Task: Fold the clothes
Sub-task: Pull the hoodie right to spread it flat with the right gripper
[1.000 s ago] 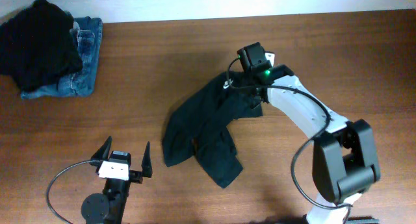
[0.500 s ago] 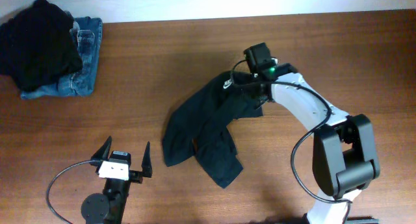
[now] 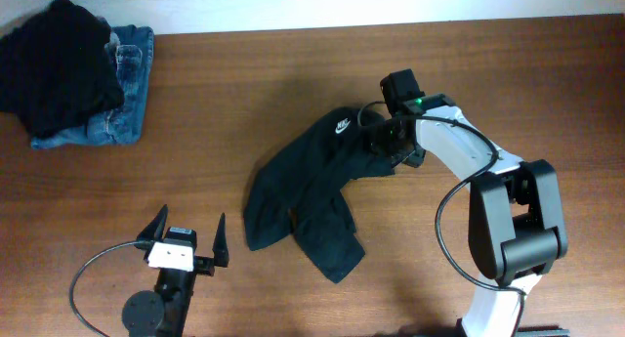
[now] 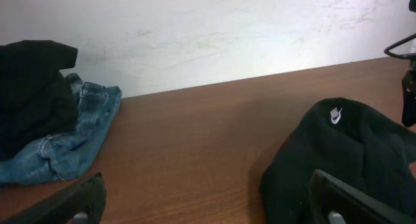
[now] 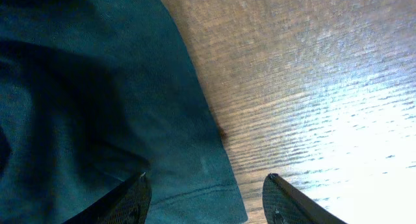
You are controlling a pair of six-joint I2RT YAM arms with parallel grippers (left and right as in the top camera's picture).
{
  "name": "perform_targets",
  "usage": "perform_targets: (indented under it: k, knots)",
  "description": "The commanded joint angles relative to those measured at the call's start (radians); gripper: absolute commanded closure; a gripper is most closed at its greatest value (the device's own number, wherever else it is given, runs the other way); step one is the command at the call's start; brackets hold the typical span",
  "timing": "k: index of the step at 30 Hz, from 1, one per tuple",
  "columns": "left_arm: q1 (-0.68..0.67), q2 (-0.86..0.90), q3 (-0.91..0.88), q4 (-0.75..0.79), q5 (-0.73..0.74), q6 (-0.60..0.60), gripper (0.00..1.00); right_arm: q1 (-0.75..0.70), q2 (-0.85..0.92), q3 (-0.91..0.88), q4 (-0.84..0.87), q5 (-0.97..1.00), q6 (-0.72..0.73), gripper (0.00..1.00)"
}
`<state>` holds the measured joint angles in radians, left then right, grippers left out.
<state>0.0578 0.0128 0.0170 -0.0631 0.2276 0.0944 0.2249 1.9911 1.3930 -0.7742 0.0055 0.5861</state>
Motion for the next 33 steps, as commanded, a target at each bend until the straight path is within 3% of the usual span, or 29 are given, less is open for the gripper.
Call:
perform_targets:
  k: [1,17,27,33]
  knots:
    - [-0.005,-0.008,-0.007,0.002,-0.007,0.012,0.01,-0.005,0.015,-0.027,0.000,-0.006,0.026,0.40]
    - [-0.005,-0.008,-0.007,0.002,-0.007,0.012,0.01,-0.003,0.015,-0.107,0.047,-0.129,0.059,0.41]
    - [-0.005,-0.008,-0.007,0.002,-0.007,0.012,0.01,-0.003,0.015,-0.125,0.084,-0.141,0.066,0.71]
    - [-0.005,-0.008,-0.007,0.002,-0.007,0.012,0.01,-0.003,0.014,-0.125,0.105,-0.141,0.078,0.81]
